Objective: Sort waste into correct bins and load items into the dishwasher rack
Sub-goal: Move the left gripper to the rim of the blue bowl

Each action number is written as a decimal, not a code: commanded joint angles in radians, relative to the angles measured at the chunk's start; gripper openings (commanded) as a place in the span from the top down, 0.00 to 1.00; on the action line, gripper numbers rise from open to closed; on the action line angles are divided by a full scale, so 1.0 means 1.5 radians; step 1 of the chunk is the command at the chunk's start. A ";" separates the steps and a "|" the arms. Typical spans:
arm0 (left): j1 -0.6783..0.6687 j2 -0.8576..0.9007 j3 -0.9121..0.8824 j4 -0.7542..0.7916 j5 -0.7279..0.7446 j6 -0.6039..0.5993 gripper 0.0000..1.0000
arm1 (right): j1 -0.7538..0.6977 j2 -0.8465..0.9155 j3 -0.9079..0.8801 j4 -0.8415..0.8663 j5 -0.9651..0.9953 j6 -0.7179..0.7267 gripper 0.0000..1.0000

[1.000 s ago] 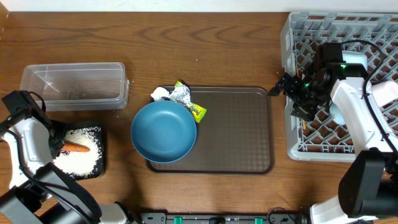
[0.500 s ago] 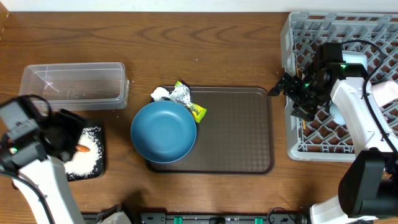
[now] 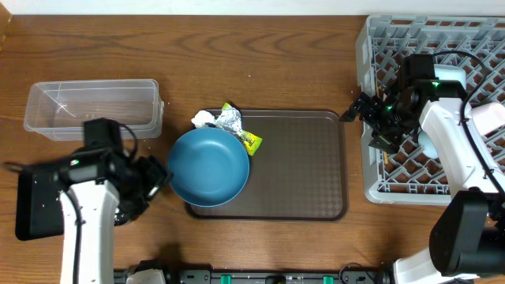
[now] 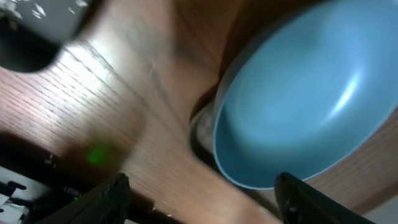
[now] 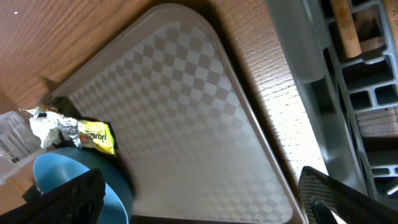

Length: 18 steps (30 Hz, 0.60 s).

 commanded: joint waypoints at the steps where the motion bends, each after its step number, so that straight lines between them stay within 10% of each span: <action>1: -0.044 0.009 -0.030 0.019 -0.007 -0.001 0.22 | 0.013 0.001 0.001 -0.001 0.002 -0.011 0.01; 18: -0.120 0.105 -0.065 0.162 -0.099 -0.086 0.26 | 0.013 0.001 0.001 -0.001 0.002 -0.011 0.01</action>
